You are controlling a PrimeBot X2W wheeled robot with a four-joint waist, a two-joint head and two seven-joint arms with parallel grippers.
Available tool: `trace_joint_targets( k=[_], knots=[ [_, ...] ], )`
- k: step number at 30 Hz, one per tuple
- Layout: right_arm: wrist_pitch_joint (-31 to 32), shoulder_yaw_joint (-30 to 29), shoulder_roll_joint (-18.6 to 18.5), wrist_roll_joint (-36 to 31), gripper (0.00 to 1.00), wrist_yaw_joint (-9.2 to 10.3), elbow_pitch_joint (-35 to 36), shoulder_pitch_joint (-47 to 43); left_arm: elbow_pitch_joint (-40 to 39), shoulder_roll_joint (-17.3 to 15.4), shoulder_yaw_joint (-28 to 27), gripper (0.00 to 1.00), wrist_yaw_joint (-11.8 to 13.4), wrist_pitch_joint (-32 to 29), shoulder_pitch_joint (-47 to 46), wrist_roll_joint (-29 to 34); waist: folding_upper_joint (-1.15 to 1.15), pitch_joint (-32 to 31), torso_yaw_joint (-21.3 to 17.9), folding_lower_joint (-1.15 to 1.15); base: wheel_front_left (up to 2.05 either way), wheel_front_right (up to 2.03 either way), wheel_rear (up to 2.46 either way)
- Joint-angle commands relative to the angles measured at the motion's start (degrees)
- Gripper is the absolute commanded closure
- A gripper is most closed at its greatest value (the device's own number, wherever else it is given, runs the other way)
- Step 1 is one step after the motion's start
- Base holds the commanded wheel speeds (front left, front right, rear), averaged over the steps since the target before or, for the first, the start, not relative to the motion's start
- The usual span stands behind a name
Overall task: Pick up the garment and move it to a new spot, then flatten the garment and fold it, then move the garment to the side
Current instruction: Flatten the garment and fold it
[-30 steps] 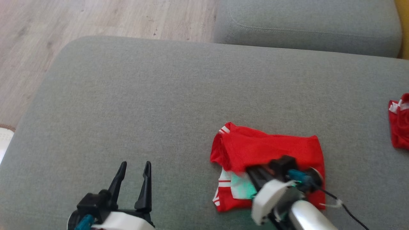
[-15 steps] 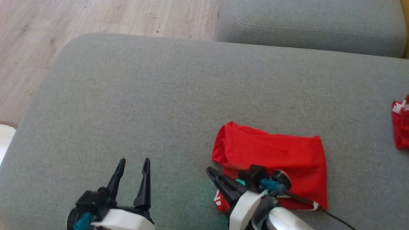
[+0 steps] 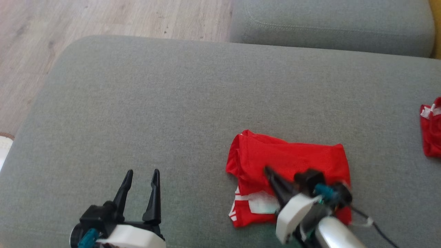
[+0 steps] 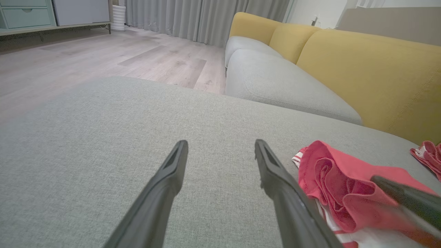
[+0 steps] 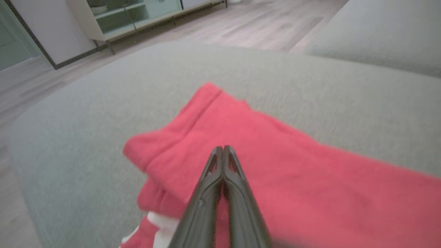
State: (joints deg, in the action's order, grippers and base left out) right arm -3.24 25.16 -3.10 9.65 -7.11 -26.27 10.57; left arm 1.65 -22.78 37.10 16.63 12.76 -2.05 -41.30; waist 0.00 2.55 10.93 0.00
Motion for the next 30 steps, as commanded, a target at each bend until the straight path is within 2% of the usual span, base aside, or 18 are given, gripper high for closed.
trace_joint_targets(
  k=[1, 9, 15, 18, 21, 22, 23, 24, 25, 26, 30],
  knots=[
    [0.3, 2.1, 0.2, 0.1, 1.00, -0.37, -0.2, 0.7, -1.6, -0.9, -2.4, 0.00, 0.1, 0.8, -2.9, -0.3, 0.00, 0.4, 0.3, 0.00, 0.00, 0.00, 0.00],
    [0.1, 10.7, 0.2, 6.3, 1.00, -0.37, -8.3, 4.9, -1.0, -0.6, -2.2, 0.00, -0.4, 0.8, -3.9, -0.2, 0.00, 1.2, 1.6, 0.00, 0.00, 0.00, 0.00],
    [-2.1, 15.8, 0.2, 8.8, 1.00, -0.37, -8.7, 6.9, -0.8, -0.6, -2.1, 0.00, -0.3, 0.9, -3.9, -0.2, 0.00, 1.3, 1.9, 0.00, 0.00, 0.00, 0.00],
    [-3.6, 16.8, 0.2, 8.8, 1.00, -0.37, -8.1, 7.5, -0.8, -0.7, -2.3, 0.00, -0.1, 1.0, -3.4, -0.3, 0.00, 0.9, 1.4, 0.00, 0.00, 0.00, 0.00],
    [-6.3, 14.1, 0.2, 8.9, 1.00, -0.37, -6.4, 7.7, -0.9, -0.7, -2.4, 0.00, -0.1, 1.1, -3.2, -0.4, 0.00, 0.3, 0.2, 0.00, 0.00, 0.00, 0.00],
    [-7.1, 12.6, 0.2, 8.8, 0.76, -0.37, -5.9, 7.7, -0.9, -0.7, -2.3, 0.00, -0.1, 1.1, -3.2, -0.3, 0.00, 0.0, -0.1, 0.00, 0.00, 0.00, 0.00],
    [-7.8, 11.0, 0.2, 8.6, 0.62, -0.37, -5.4, 7.5, -0.8, -0.7, -2.3, 0.00, -0.2, 1.1, -3.3, -0.3, 0.00, -0.3, -0.5, 0.00, 0.00, 0.00, 0.00],
    [-8.4, 9.1, 0.2, 8.3, 0.32, -0.37, -4.8, 7.3, -0.8, -0.7, -2.1, 0.00, -0.3, 1.2, -3.4, -0.2, 0.00, -0.7, -0.8, 0.00, 0.00, 0.00, 0.00],
    [-8.9, 7.0, 0.2, 7.8, 0.05, -0.37, -4.1, 7.0, -0.7, -0.6, -2.0, 0.00, -0.5, 1.2, -3.6, -0.1, 0.00, -1.2, -1.2, 0.00, 0.00, 0.00, 0.00],
    [-9.3, 4.8, 0.2, 7.3, 0.00, -0.37, -3.5, 6.5, -0.6, -0.5, -1.9, 0.00, -0.6, 1.2, -3.7, 0.0, 0.00, -1.6, -1.4, 0.00, 0.00, 0.00, 0.00],
    [-10.4, -4.4, 0.2, 4.4, 0.00, -0.37, -0.4, 3.8, 0.2, 0.5, -1.9, 0.00, -0.8, 1.3, -4.4, -0.1, 0.00, -3.1, -2.7, 0.00, 0.00, 0.00, 0.00]
  ],
)
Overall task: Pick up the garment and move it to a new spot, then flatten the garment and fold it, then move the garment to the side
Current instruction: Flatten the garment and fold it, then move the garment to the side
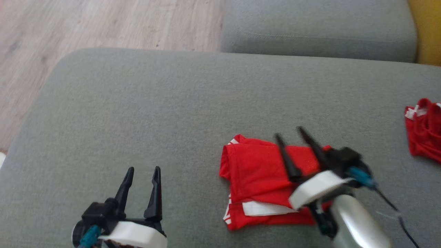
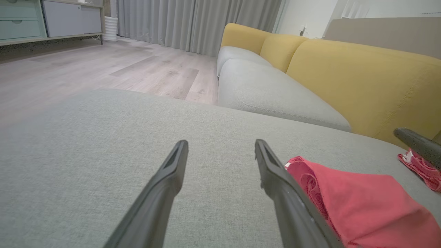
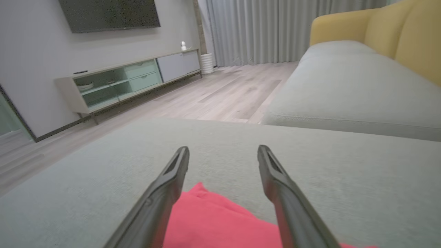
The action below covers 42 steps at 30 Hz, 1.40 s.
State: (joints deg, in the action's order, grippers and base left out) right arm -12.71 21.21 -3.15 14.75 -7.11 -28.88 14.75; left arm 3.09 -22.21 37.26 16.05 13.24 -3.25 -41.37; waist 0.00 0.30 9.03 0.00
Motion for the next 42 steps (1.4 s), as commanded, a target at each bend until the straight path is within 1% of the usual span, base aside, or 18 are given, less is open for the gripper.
trace_joint_targets(
  k=[1, 4, 7, 10, 14, 20, 27, 38, 42],
  knots=[
    [-1.1, -2.7, 0.3, -1.3, 0.00, -0.37, 3.1, -1.3, -1.0, 0.2, -2.1, 0.00, -0.2, 0.9, -3.3, -0.1, 0.00, -1.2, -1.1, 0.00, 0.00, 0.00, 0.00],
    [-1.3, -8.3, 0.3, -3.0, 0.00, -0.37, 5.8, -4.3, 0.0, 0.7, -2.5, 0.00, -0.3, 1.2, -2.9, -0.2, 0.00, -2.2, -2.1, 0.00, 0.00, 0.00, 0.00],
    [-1.3, -12.3, 0.3, -3.9, 0.00, -0.37, 8.5, -7.7, 0.7, 1.1, -3.1, 0.00, -0.6, 1.4, -1.9, -0.2, 0.00, -3.2, -2.9, 0.00, 0.00, 0.00, 0.00],
    [-0.9, -15.3, 0.3, -4.2, 0.00, -0.37, 11.1, -11.3, 1.2, 1.5, -4.1, 0.00, -0.8, 1.6, -0.7, -0.2, 0.00, -4.0, -3.4, 0.00, 0.00, 0.00, 0.00],
    [0.1, -17.9, 0.3, -4.5, 0.00, -0.37, 13.8, -15.3, 1.6, 2.0, -5.5, 0.00, -1.2, 1.7, 1.2, 0.2, 0.00, -4.8, -3.8, 0.00, 0.00, 0.00, 0.00],
    [1.2, -19.6, 0.3, -4.7, 0.00, -0.37, 16.8, -18.4, 1.6, 2.7, -8.0, 0.00, -1.7, 1.7, 3.9, 1.8, 0.00, -5.3, -4.3, 0.00, 0.00, 0.00, 0.00],
    [2.5, -19.5, 0.3, -4.9, 0.00, -0.37, 17.8, -19.3, 1.5, 2.9, -9.2, 0.00, -2.2, 1.7, 5.1, 3.1, 0.00, -5.4, -4.1, 0.00, 0.00, 0.00, 0.00],
    [3.8, -20.3, 0.3, -6.5, 0.00, -0.37, 18.1, -18.9, 1.3, 3.2, -10.3, 0.00, -2.6, 1.7, 5.1, 4.5, 0.00, -4.3, -3.2, 0.00, 0.00, 0.00, 0.00],
    [6.2, -21.7, 0.3, -8.1, 0.00, -0.37, 17.6, -17.1, 1.2, 3.4, -10.4, 0.00, -2.7, 1.7, 4.7, 4.9, 0.00, -3.6, -2.6, 0.00, 0.00, 0.00, 0.00]
  ],
)
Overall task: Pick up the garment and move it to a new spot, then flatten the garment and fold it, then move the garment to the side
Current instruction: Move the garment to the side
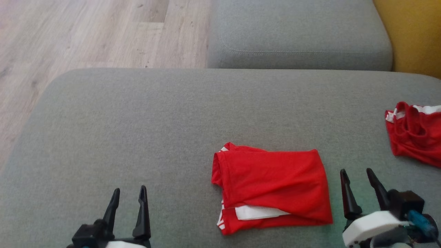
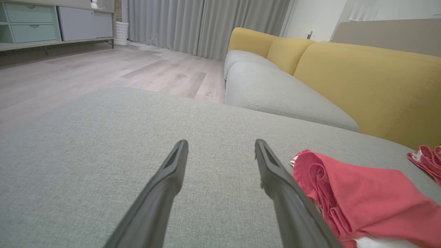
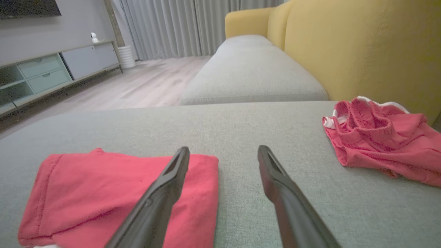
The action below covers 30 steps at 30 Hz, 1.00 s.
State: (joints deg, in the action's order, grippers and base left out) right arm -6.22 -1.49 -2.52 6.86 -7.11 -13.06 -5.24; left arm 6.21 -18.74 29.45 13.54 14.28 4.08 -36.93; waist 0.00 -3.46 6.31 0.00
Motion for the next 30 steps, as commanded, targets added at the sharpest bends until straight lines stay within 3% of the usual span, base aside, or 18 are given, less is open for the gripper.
trace_joint_targets(
  k=[1, 10, 16, 22, 23, 24, 25, 26, 28, 30],
  knots=[
    [0.9, 0.6, -0.4, -0.8, 0.00, -0.37, 1.5, 3.5, -1.9, -0.1, -2.5, 0.00, -0.2, 0.7, -2.8, 0.6, 0.00, 0.3, 0.3, 0.00, 0.00, 0.00, 0.00],
    [13.1, -0.4, -0.4, -2.8, 0.00, -0.37, -4.6, 8.6, -1.8, 0.6, -1.9, 0.00, -0.3, 0.7, -4.1, 1.2, 0.00, 3.0, 4.1, 0.00, 0.00, 0.00, 0.00],
    [16.3, -2.0, -0.4, -3.4, 0.00, -0.37, -10.4, 10.7, -1.3, 1.1, -2.2, 0.00, -0.2, 0.7, -4.5, 1.3, 0.00, 5.1, 6.7, 0.00, 0.00, 0.00, 0.00],
    [18.2, 0.7, -0.4, 0.2, 0.00, -0.37, -14.4, 11.8, -1.1, 1.6, -2.8, 0.00, -0.5, 0.7, -4.8, 1.6, 0.00, 6.2, 7.6, 0.00, 0.00, 0.00, 0.00],
    [18.2, 1.1, -0.4, 0.7, 0.32, -0.37, -14.7, 11.9, -1.0, 1.6, -3.0, 0.00, -0.5, 0.7, -4.7, 1.7, 0.00, 6.3, 7.5, 0.00, 0.00, 0.00, 0.00],
    [18.3, 1.5, -0.4, 0.9, 0.56, -0.37, -14.9, 12.2, -1.0, 1.7, -3.1, 0.00, -0.4, 0.7, -4.7, 1.8, 0.00, 6.4, 7.2, 0.00, 0.00, 0.00, 0.00],
    [18.3, 1.9, -0.4, 1.0, 0.71, -0.37, -15.2, 12.4, -1.0, 1.8, -3.2, 0.00, -0.5, 0.7, -4.7, 1.9, 0.00, 6.4, 7.0, 0.00, 0.00, 0.00, 0.00],
    [18.3, 1.9, -0.4, 1.0, 0.71, -0.37, -15.2, 12.4, -1.0, 1.8, -3.2, 0.00, -0.5, 0.7, -4.7, 1.9, 0.00, 6.4, 7.0, 0.00, 0.00, 0.00, 0.00],
    [17.9, 2.7, -0.4, 1.7, 1.00, -0.37, -15.6, 13.2, -1.0, 2.0, -3.5, 0.00, -0.6, 0.7, -4.7, 2.0, 0.00, 6.7, 6.1, 0.00, 0.00, 0.00, 0.00],
    [16.6, 2.9, -0.4, 2.1, 1.00, -0.37, -15.6, 14.7, -1.2, 2.1, -3.7, 0.00, -0.7, 0.7, -4.7, 2.3, 0.00, 7.2, 4.6, 0.00, 0.00, 0.00, 0.00]
  ],
)
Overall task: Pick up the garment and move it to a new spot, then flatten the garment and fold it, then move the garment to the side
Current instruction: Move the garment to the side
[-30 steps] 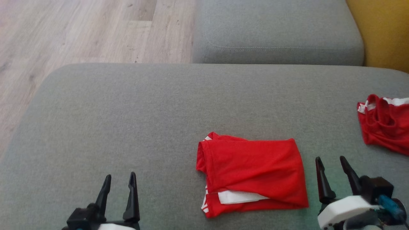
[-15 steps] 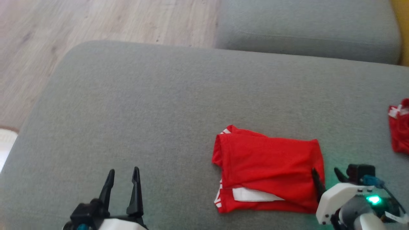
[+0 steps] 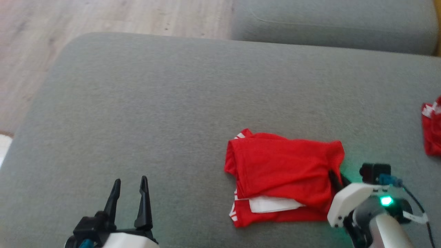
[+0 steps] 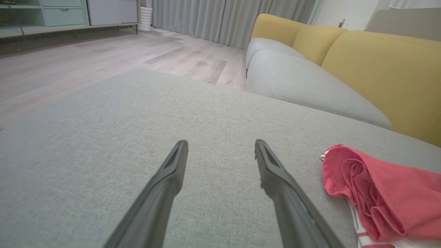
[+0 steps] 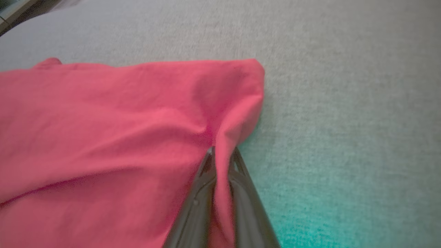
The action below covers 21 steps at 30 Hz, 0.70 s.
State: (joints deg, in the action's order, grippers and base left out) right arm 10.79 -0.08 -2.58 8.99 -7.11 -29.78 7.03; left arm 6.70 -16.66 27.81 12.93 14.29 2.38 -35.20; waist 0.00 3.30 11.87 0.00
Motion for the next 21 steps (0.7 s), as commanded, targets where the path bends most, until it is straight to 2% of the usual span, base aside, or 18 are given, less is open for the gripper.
trace_joint_targets(
  k=[1, 6, 8, 15, 21],
  knots=[
    [-1.1, 1.2, -0.3, -0.2, 1.00, -0.37, 1.1, 3.3, -1.7, 0.0, -2.2, 0.00, -0.2, 0.7, -3.1, 0.6, 0.00, 0.6, -1.7, 0.00, 0.00, 0.00, 0.00],
    [-4.1, -0.7, -0.3, -1.5, 1.00, -0.37, 2.2, 7.7, -2.3, 0.2, -2.9, 0.00, -0.3, 0.7, -3.0, 1.3, 0.00, 2.2, -8.3, 0.00, 0.00, 0.00, 0.00],
    [-5.3, -3.1, -0.3, -3.2, 1.00, -0.37, 4.0, 9.2, -2.8, 0.5, -3.0, 0.00, -0.5, 0.7, -3.4, 1.5, 0.00, 3.5, -13.1, 0.00, 0.00, 0.00, 0.00],
    [-5.5, -6.7, -0.3, -5.9, 1.00, -0.37, 9.1, 10.2, -3.3, 0.3, -3.2, 0.00, -1.0, 0.6, -5.8, 2.6, 0.00, 6.6, -24.7, 0.00, 0.00, 0.00, 0.00],
    [-5.1, -5.8, -0.3, -5.1, 1.00, -0.37, 11.5, 10.8, -3.2, 0.3, -2.3, 0.00, -1.8, -0.2, -8.6, 3.1, 0.00, 8.2, -30.6, 0.00, 0.00, 0.00, 0.00]
  ],
)
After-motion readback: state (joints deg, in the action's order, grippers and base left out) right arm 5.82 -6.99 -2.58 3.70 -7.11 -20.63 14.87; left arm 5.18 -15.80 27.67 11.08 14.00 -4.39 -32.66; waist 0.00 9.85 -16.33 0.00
